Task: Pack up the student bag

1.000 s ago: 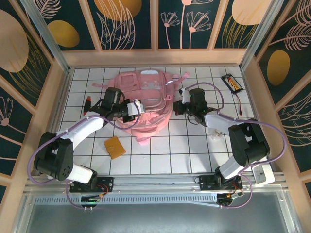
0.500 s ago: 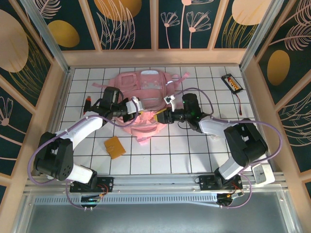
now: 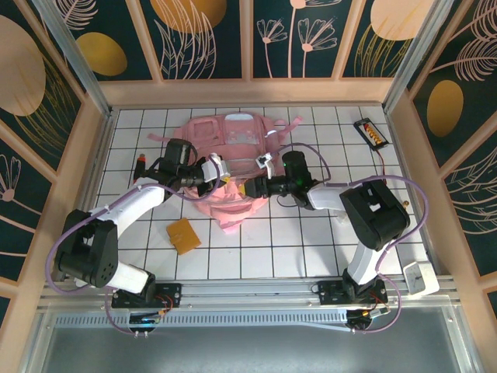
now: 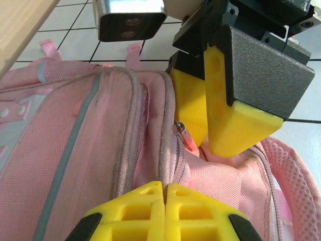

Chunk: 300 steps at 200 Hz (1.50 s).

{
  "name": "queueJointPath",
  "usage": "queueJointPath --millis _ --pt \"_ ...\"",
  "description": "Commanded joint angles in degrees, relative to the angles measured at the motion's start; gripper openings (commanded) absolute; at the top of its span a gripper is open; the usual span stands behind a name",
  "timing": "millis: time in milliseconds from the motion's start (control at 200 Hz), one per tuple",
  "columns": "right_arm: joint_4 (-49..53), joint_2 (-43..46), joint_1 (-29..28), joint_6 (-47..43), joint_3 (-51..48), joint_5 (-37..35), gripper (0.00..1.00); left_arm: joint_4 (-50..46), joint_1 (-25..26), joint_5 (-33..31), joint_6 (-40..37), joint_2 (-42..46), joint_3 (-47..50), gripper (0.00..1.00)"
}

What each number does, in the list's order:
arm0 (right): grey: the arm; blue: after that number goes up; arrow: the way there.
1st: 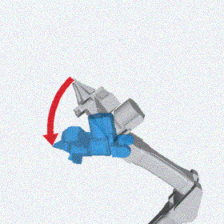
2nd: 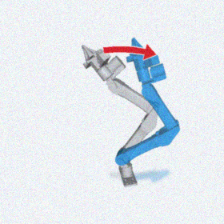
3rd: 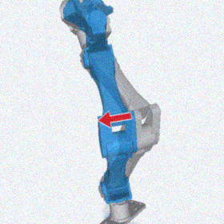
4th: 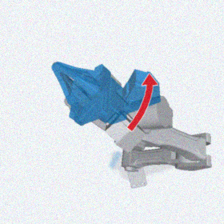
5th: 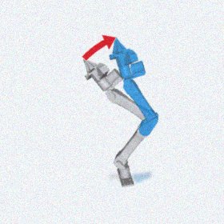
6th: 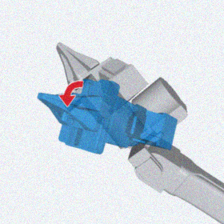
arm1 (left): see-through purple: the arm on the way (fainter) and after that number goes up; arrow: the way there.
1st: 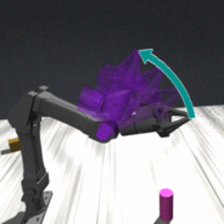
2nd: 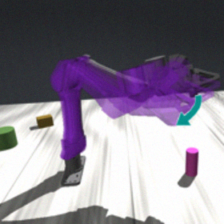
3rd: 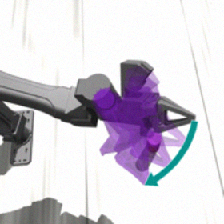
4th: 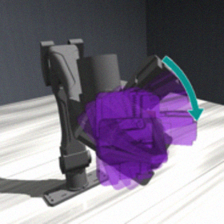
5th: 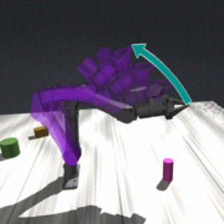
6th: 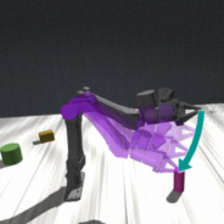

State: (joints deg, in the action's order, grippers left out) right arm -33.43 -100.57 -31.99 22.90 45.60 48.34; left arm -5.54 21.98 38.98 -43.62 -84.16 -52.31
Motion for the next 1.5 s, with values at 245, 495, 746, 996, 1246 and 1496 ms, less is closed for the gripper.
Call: queueJointPath --millis 245,495,746,996,1246,1496 --pt "-8.4 -1.8 -0.4 1.6 0.1 3.2 0.22 2.0 0.2 6.2 0.7 -0.5 -2.9 0.0" --pt "-13.7 -2.0 -0.3 3.6 -2.0 5.3 0.13 0.9 0.2 4.6 -0.4 -0.1 -2.9 0.0" --pt "-19.1 -1.7 0.3 2.9 -4.0 10.7 0.0 0.1 0.2 4.8 -0.7 0.0 -3.1 0.0" --pt "-17.5 -2.2 0.3 2.6 -3.4 7.7 0.11 -0.3 0.2 4.3 -0.9 0.3 -3.1 0.0" --pt "-0.2 3.1 0.3 -4.4 -2.8 -7.6 0.0 -2.5 0.2 0.4 -5.0 1.5 -2.7 0.0" --pt "14.2 10.1 0.3 -8.1 -4.2 -23.6 0.0 -1.1 0.2 -8.8 -10.1 4.8 1.4 0.0"
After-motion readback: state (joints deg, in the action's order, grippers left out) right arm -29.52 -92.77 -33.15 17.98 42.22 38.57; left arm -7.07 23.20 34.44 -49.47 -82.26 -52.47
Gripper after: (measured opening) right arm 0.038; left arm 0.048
